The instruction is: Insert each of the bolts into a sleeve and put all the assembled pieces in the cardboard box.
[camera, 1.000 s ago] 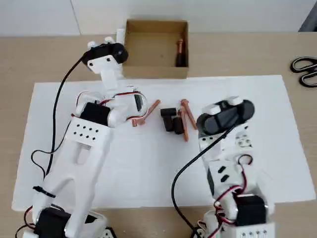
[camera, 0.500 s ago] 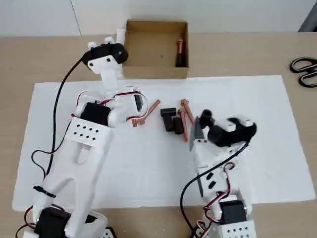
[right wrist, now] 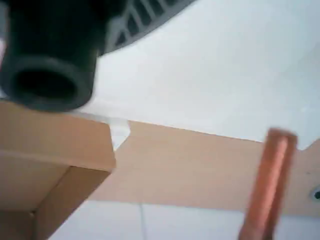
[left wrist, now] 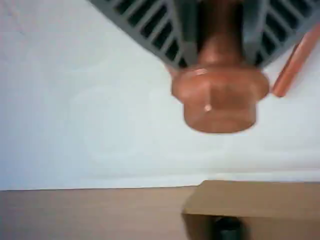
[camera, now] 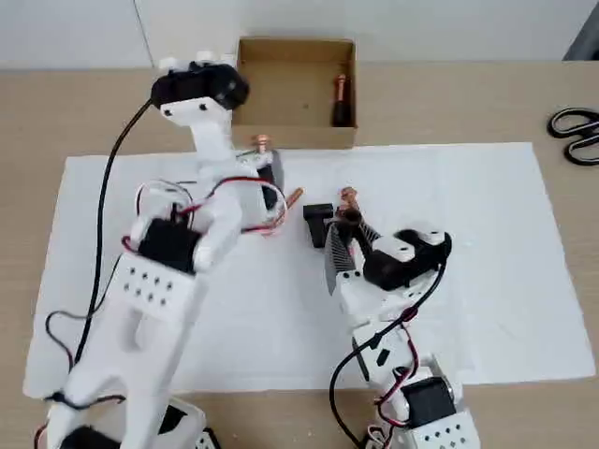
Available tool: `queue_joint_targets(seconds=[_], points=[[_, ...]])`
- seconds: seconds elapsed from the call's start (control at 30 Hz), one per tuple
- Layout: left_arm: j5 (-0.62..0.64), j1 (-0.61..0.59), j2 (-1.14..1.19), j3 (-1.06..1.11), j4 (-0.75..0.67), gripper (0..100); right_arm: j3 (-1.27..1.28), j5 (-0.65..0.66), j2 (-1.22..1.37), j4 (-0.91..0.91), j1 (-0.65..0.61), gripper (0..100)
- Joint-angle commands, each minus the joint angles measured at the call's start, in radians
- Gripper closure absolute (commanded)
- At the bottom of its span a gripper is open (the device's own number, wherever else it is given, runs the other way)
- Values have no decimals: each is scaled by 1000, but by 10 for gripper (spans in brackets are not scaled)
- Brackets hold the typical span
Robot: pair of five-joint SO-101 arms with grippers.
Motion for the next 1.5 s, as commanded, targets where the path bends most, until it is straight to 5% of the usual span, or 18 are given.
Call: queue_joint_targets(seconds=[0.0,0.43,1.47], points=[[-35,58,-130,-5,-55,994,8,-6,-19,-24,-35,994],[-135,129,-373,483,-562,994,8,-5,-19,44,-120,995],[-138,190,-390,555,-594,994,8,-5,-18,45,-180,995]])
